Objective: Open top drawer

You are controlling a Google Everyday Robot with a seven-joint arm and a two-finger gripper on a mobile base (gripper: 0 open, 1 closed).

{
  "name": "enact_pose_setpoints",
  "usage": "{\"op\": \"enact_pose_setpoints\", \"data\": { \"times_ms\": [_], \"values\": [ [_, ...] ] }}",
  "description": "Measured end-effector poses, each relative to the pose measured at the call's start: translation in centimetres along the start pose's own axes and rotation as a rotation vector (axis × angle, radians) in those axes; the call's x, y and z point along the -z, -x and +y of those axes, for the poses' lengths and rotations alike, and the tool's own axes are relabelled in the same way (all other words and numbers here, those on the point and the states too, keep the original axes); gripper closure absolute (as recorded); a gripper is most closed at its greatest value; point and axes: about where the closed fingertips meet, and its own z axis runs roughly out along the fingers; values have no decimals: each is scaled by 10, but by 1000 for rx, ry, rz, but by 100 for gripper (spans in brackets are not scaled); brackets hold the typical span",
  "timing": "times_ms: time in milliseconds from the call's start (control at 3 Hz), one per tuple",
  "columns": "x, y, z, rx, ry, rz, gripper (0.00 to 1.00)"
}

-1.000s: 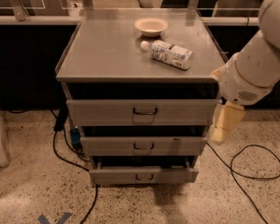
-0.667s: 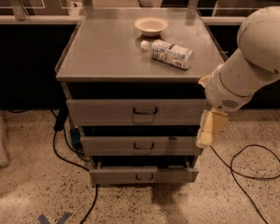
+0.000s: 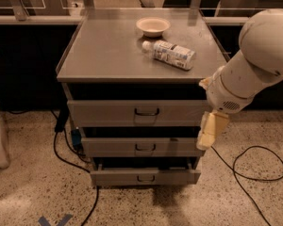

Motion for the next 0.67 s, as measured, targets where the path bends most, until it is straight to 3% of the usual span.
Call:
{"op": "enact_pose_setpoints", "data": {
  "times_ms": [667],
  "values": [
    [-55,16,-1,8,57,-90,0]
  ]
}}
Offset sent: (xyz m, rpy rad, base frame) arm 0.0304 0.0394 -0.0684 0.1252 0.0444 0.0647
